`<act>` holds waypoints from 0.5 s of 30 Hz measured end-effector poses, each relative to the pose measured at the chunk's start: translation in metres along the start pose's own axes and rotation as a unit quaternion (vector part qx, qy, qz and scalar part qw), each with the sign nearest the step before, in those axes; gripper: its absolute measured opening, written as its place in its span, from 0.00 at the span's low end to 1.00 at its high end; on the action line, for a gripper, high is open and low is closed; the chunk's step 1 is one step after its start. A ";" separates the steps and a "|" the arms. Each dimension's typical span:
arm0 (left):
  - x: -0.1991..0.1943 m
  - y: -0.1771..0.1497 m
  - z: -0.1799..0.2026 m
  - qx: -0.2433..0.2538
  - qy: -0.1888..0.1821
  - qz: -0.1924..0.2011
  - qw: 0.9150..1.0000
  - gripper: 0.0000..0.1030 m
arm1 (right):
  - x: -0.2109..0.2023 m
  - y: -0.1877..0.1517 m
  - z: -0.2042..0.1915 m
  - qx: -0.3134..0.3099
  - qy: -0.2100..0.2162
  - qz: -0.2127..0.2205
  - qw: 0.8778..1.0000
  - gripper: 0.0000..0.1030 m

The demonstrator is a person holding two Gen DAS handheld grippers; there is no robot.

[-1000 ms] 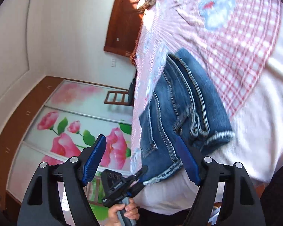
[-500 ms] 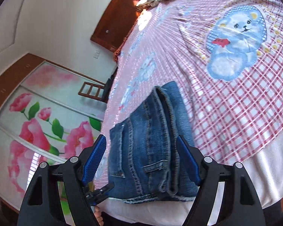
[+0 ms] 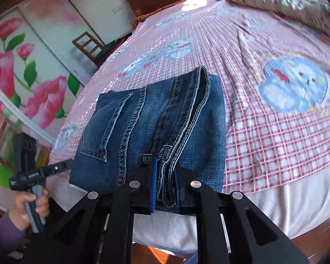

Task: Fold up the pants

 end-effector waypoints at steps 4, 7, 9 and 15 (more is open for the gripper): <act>-0.011 0.016 0.020 0.060 0.025 0.022 0.998 0.82 | 0.008 -0.017 0.052 0.071 -0.023 -0.008 0.997 0.12; 0.003 0.019 0.012 0.051 0.037 0.000 0.998 0.86 | 0.011 -0.026 0.068 0.130 0.027 0.013 0.991 0.12; 0.012 0.019 0.005 0.024 0.030 -0.012 0.999 0.86 | 0.010 -0.021 0.055 0.099 0.003 0.005 0.995 0.14; 0.018 0.022 0.006 0.010 0.021 -0.003 1.000 0.86 | -0.040 -0.003 0.066 0.185 0.024 0.091 0.978 0.17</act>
Point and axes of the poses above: each gripper's, at about its wrist camera, not at the fingertips, and x roughly the way its jaws point, z to its right, y to its top, the point moved 2 cm from there along x, roughly the way its jaws point, and after that the axes turned 4 degrees about x, right-handed, at the moved point
